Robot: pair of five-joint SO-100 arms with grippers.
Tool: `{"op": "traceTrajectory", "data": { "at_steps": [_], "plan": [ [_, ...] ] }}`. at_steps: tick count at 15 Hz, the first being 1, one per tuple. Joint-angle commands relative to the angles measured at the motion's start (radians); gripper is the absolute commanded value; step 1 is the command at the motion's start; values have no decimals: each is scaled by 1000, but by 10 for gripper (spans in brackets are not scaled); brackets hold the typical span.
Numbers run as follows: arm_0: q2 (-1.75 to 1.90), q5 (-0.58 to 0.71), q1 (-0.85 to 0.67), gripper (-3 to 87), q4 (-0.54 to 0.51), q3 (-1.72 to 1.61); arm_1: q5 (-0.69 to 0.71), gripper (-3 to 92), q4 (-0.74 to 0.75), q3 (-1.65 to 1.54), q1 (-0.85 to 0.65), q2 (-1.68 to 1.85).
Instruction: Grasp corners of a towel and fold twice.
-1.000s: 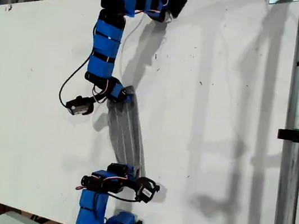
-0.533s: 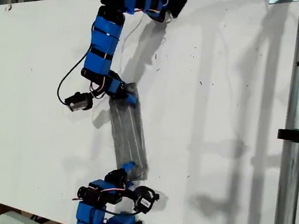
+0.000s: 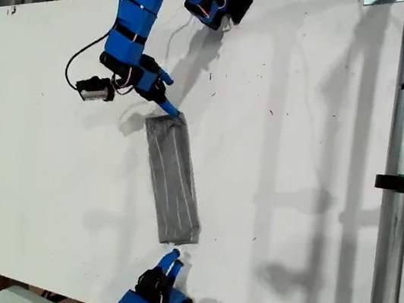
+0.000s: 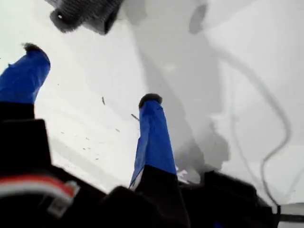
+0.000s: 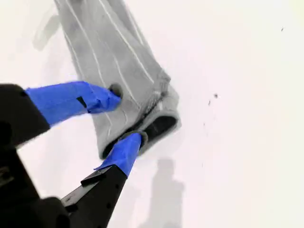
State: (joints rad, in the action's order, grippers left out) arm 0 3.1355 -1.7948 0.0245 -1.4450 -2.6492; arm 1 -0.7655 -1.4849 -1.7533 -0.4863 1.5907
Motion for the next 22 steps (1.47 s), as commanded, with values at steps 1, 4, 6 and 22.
{"op": "traceTrajectory", "data": {
  "at_steps": [1, 4, 6, 22],
  "plan": [
    [345, -3, 74, -25, 54, -138, -175, 424, 23, -252, -44, 339],
    [341, -109, 167, -25, 80, -291, -356, 448, -25, -525, 26, 856],
    [341, -101, 199, -25, 158, -419, -486, 445, -60, -601, 120, 1009],
    [339, 37, 152, -26, 153, -474, -348, 460, 658, -118, 25, -146]
  ]
}}
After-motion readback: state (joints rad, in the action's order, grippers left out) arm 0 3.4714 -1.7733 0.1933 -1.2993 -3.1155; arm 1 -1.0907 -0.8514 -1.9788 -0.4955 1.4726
